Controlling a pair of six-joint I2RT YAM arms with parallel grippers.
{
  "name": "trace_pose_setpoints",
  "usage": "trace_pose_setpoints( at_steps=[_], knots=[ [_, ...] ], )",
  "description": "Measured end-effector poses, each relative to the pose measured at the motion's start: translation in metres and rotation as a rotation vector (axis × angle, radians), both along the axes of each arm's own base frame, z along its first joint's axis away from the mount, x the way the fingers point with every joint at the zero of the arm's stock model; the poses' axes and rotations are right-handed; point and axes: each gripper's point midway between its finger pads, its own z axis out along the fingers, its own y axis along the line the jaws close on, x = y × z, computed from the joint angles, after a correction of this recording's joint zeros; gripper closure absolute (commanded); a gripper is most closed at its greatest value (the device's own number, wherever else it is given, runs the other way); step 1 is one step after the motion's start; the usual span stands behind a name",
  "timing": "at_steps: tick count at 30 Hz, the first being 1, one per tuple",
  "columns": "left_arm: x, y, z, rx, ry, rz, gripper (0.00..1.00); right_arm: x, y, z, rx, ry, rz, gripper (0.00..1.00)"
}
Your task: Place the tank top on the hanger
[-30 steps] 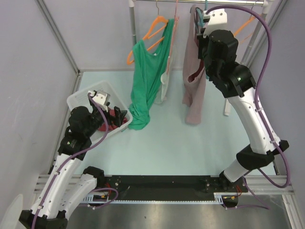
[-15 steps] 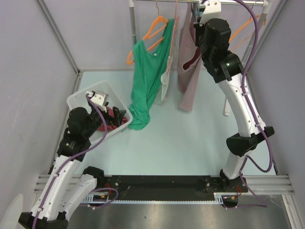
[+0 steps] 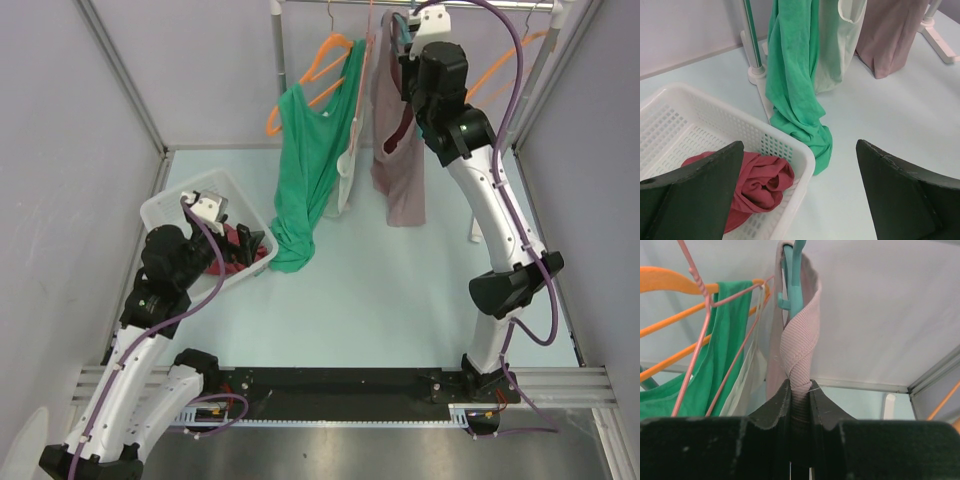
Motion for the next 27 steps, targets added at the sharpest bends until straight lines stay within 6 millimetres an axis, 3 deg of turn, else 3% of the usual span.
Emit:
trace_pose_setpoints(
  at_steps=[5, 12, 15, 16, 19, 27],
  knots=[
    [0.0, 0.001, 0.0, 0.0, 0.0, 0.002, 0.01, 0.005, 0.008, -0.02, 0.007, 0.037, 0.024, 1.0],
    [0.0, 0.001, 0.0, 0.0, 0.001, 0.003, 0.0, 0.005, 0.021, -0.023, 0.026, 0.03, 0.049, 0.98],
    [0.0, 0.001, 0.0, 0.0, 0.001, 0.003, 0.01, 0.001, 0.03, -0.022, 0.027, 0.024, 0.063, 0.71],
    [0.001, 0.001, 0.0, 0.0, 0.001, 0.003, 0.0, 0.0, 0.033, -0.021, 0.026, 0.022, 0.067, 0.54],
    [0.001, 0.001, 0.0, 0.0, 0.001, 0.003, 0.0, -0.003, 0.039, -0.024, 0.018, 0.032, 0.076, 0.34],
    [0.001, 0.001, -0.001, 0.001, 0.002, 0.006, 0.01, -0.013, 0.038, -0.031, -0.012, 0.066, 0.074, 0.09]
  ],
)
